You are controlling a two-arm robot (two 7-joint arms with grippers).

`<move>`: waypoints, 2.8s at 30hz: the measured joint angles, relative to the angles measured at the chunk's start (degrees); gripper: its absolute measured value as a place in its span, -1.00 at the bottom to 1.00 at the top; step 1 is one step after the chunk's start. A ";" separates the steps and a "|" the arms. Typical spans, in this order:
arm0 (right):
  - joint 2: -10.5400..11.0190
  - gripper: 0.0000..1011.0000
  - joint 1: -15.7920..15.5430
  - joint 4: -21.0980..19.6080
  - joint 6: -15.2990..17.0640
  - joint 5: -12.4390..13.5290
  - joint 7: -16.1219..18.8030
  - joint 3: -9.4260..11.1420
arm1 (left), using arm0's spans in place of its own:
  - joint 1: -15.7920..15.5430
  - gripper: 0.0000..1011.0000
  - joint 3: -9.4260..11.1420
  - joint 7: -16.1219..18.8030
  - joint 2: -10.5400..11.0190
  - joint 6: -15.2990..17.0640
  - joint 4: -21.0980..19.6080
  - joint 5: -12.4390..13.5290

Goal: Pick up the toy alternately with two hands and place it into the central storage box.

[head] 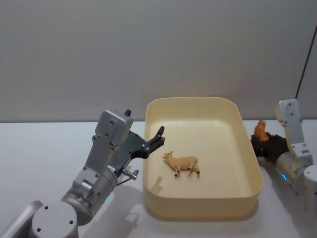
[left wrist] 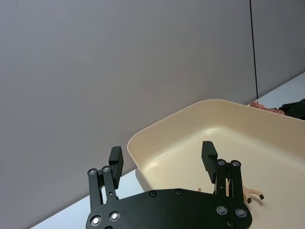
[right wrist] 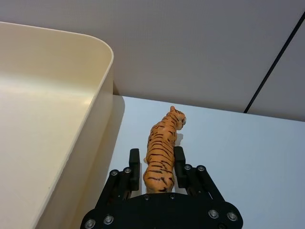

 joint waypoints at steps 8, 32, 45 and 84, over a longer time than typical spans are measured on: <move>0.29 -0.40 -0.58 -0.83 -0.26 -0.05 -0.10 0.22 | 0.00 0.98 0.00 0.00 0.00 0.00 0.00 0.00; 5.03 -0.40 -8.39 -19.21 0.36 4.18 9.19 3.38 | 0.00 0.98 0.00 0.00 0.00 0.00 0.00 0.00; 3.76 -0.39 -4.11 -17.83 1.90 6.22 15.94 2.53 | 0.00 0.98 0.00 0.00 -0.01 0.00 0.00 0.00; 1.46 0.98 1.54 -11.15 0.80 8.35 19.33 1.23 | 0.00 0.98 0.00 0.00 0.00 0.00 0.00 0.00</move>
